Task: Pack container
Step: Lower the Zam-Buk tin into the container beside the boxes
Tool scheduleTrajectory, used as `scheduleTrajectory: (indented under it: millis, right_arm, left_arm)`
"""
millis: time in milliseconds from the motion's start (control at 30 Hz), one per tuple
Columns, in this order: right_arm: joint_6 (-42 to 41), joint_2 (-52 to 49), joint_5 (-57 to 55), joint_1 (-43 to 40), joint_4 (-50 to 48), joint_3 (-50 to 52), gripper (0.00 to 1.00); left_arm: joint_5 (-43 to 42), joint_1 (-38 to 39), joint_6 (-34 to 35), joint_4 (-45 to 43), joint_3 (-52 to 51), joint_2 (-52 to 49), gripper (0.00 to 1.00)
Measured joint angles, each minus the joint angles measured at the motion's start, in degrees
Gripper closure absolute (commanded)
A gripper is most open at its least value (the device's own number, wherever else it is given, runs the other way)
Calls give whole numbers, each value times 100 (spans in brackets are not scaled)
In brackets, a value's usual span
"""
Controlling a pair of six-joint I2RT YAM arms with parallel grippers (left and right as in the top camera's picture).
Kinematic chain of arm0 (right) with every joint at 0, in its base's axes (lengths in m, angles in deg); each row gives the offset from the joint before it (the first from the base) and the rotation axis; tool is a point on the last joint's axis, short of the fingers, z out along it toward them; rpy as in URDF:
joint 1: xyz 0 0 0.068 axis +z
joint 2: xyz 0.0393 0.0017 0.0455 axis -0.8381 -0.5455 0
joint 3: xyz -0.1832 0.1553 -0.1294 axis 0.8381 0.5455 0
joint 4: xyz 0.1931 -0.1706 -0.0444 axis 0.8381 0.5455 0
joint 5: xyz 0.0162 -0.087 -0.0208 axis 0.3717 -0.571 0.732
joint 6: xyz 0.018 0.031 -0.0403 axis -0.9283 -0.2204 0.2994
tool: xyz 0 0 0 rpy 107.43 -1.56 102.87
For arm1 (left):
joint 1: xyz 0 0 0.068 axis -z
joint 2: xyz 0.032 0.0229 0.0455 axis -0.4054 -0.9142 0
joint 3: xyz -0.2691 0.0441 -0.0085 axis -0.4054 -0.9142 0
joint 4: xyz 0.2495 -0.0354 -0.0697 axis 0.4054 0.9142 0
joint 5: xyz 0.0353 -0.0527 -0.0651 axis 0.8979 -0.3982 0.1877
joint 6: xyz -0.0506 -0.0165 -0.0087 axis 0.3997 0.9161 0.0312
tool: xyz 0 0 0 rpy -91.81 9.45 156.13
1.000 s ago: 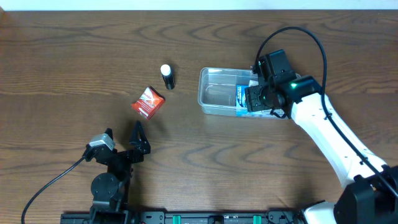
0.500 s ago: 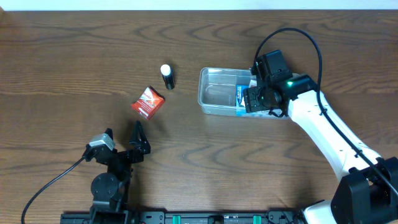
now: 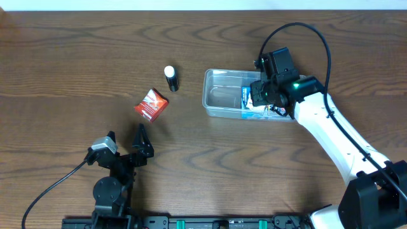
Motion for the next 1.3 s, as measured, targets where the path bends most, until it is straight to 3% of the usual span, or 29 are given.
scheduleTrajectory:
  millis: [633,1300]
  right_arm:
    - [-125,-931,-57,-2,-1344,4,99]
    - [-190,-931,-378,-2,-966,4,99]
  left_arm:
    - [0,0,0,0,0,0,2]
    - [0,0,0,0,0,0,2]
